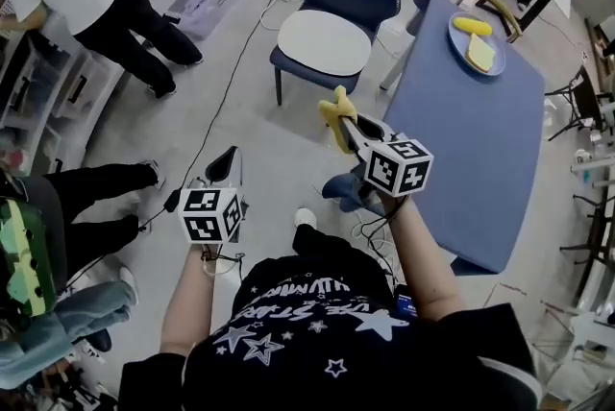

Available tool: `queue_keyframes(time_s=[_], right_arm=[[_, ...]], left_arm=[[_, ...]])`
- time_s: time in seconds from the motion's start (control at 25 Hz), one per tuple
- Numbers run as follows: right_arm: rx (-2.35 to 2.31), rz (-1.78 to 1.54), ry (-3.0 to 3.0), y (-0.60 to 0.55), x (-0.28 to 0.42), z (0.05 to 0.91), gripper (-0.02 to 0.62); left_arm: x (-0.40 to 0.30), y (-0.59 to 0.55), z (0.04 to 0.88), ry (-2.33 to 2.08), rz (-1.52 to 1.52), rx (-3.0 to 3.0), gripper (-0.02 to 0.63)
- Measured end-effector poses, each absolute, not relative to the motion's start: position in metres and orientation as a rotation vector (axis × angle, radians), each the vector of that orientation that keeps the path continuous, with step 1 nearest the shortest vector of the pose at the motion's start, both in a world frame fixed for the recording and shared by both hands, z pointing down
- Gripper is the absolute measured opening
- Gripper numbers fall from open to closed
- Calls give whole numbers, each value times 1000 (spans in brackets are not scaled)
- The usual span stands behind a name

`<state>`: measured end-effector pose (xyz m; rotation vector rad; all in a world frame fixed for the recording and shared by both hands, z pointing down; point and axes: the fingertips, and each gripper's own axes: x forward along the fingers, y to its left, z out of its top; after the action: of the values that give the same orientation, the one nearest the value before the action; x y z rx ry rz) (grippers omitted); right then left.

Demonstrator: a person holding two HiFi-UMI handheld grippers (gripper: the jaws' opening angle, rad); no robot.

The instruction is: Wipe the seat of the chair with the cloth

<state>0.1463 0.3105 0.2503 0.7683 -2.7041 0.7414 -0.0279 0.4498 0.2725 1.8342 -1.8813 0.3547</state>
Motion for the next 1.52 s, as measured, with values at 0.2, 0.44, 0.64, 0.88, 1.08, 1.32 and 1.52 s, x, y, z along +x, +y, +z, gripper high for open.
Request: queue_keyframes(time_s=[0.2,0.44,0.64,0.88,1.08,1.32,1.52], right_arm=[[817,774,-2706,257,129,250,44],[925,830,-2674,205,127,260,44],[1104,882,-2607,146,117,280,44],[1335,923,-2490,49,83,307,44],[1447,957,-2356,-12,51,334,44],[1520,1051,-2271,-87,6,364,44],[1513,1109,-2265,-141,-51,400,44]], left_arm=[[-53,388,265,-1865,380,1865,20],[-79,318,263,-1819,404,1928,20],[-112,230,277,-1717,465,2036,19],[-162,98,302,-1576,508,2157,20],[-199,25,334,-1445,514,2156,20],[-230,-40,371,-1357,558,2139,20],[-242,-78,400,-1297,600,2159,20]])
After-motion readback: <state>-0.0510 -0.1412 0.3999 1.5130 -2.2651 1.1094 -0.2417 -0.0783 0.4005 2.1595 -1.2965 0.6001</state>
